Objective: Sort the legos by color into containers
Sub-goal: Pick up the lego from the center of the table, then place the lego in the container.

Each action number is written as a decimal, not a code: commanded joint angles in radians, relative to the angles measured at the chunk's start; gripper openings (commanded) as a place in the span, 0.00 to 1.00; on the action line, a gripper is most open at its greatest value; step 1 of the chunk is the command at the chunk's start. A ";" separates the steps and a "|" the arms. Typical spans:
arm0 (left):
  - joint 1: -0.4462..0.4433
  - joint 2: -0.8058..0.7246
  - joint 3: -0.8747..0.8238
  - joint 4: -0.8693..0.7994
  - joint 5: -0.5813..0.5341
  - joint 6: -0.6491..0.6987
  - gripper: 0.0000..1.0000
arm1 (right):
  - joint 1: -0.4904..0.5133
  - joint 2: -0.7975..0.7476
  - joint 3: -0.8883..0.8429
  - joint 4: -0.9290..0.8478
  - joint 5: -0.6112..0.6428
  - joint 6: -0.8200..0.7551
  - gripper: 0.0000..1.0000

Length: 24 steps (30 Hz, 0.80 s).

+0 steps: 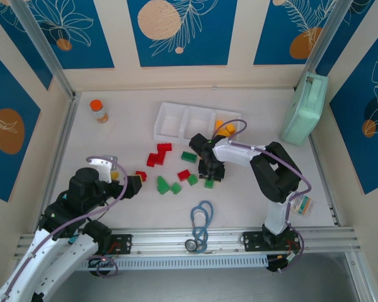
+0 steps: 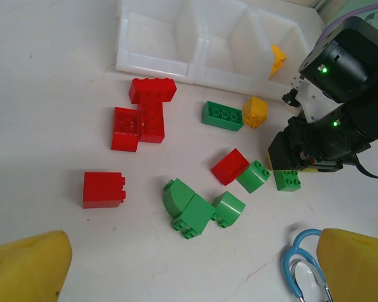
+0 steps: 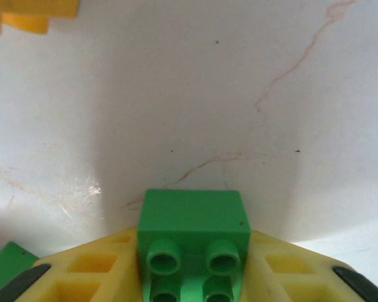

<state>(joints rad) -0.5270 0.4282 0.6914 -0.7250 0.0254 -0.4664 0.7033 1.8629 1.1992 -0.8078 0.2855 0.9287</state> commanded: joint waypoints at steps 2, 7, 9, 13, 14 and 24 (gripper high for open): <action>-0.013 -0.002 -0.005 0.003 0.015 0.000 1.00 | 0.011 -0.020 0.037 -0.041 0.039 -0.029 0.37; -0.012 0.000 -0.004 -0.002 -0.005 -0.005 0.99 | 0.007 -0.113 0.107 -0.035 0.067 -0.112 0.36; -0.013 0.002 -0.006 -0.004 -0.005 -0.006 0.99 | -0.003 -0.122 0.165 -0.024 0.079 -0.151 0.35; -0.013 0.000 -0.005 -0.004 -0.007 -0.005 0.99 | -0.052 -0.070 0.323 0.002 0.074 -0.226 0.32; -0.013 0.000 -0.003 -0.005 -0.008 -0.005 0.99 | -0.065 -0.049 0.361 0.009 0.072 -0.246 0.31; -0.013 -0.003 -0.006 -0.005 -0.010 0.000 0.99 | -0.212 0.244 0.742 0.016 -0.048 -0.431 0.30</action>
<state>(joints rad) -0.5270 0.4282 0.6914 -0.7254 0.0246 -0.4664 0.5159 2.0338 1.8805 -0.7696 0.2989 0.5724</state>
